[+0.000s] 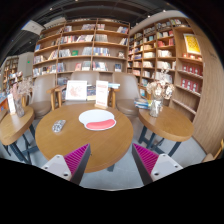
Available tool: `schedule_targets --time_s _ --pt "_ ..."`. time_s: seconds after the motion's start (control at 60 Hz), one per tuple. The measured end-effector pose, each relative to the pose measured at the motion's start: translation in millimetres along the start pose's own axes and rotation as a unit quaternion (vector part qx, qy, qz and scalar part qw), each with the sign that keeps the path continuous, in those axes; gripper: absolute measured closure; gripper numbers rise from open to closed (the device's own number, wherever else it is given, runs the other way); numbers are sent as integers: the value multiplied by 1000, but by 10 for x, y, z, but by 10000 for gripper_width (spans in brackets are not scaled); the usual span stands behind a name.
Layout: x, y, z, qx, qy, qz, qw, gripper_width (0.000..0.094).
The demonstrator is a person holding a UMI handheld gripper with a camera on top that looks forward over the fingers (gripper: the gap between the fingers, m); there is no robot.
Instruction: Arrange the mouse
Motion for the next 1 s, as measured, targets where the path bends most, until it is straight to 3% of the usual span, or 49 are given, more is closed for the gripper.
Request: schedule_targets --time_s 0.733,1.0 --pt "-145 -542 -2046 123 34 -32 991 82" --pt "-221 -919 -2391 128 32 -42 990 82"
Point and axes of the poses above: the point between the fingertips, and its own axes, seen from behind it with the camera up: z to the right, x up, y backward, against the way the camera looks, the point moved 9 cm from there along y, backward, against the way the camera looks
